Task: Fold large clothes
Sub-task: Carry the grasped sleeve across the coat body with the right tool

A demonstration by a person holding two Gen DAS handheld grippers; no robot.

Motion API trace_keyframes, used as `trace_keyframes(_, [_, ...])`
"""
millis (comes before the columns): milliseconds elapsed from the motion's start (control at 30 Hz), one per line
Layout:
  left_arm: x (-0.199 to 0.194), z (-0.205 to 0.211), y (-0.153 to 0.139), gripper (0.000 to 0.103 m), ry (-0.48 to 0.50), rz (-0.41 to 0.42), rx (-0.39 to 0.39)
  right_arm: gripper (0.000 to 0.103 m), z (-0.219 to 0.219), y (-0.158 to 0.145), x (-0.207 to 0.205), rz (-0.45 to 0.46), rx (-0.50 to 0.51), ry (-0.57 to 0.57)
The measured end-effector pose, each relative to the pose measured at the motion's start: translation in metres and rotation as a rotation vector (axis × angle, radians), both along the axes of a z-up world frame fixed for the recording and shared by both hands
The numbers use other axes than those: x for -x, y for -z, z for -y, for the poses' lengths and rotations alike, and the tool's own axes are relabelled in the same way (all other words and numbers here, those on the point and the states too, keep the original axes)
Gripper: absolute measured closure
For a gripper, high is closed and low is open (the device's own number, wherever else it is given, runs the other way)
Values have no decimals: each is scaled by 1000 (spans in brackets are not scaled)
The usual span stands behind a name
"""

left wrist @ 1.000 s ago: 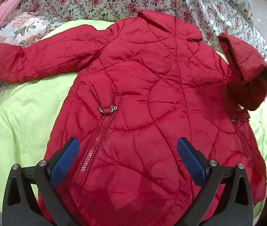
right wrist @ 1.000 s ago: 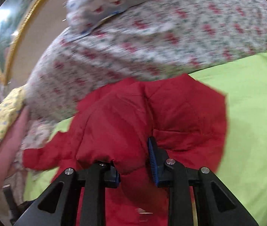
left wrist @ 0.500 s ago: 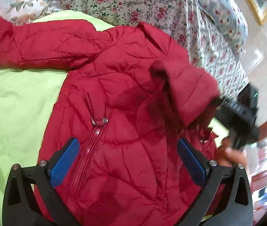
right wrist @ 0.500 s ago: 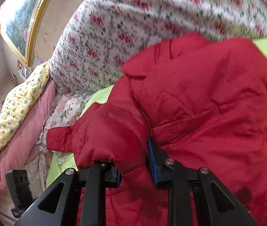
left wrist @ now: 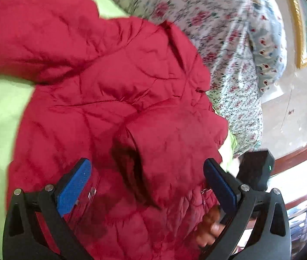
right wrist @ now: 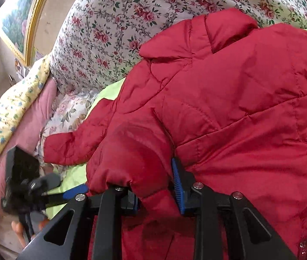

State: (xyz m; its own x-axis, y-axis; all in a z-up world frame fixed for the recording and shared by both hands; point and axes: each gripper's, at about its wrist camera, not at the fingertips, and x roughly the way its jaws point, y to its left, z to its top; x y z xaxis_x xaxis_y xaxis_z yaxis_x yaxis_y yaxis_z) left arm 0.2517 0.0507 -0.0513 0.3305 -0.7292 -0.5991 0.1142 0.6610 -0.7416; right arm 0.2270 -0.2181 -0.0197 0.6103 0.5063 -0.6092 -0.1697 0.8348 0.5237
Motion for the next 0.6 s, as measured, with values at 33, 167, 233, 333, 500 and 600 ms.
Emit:
trace_keyframes(33, [-8, 2, 7, 0, 2, -22, 24, 75, 0, 0, 0, 0, 2, -1])
trace_keyframes(167, [-22, 10, 15, 26, 38, -34, 71, 75, -3, 0, 0, 9, 30, -10])
trace_keyframes(233, [-25, 15, 13, 61, 62, -22, 65, 74, -5, 0, 2, 14, 54, -15])
trace_keyframes(333, [-23, 13, 7, 82, 75, 8, 50, 72, -5, -2, 3, 13, 107, 2])
trace_keyframes(500, [-24, 3, -8, 87, 59, 80, -16, 54, 4, -1, 16, 0, 129, -6])
trace_keyframes(600, [-30, 0, -20, 88, 60, 125, -83, 46, 17, -2, 28, 8, 118, -5])
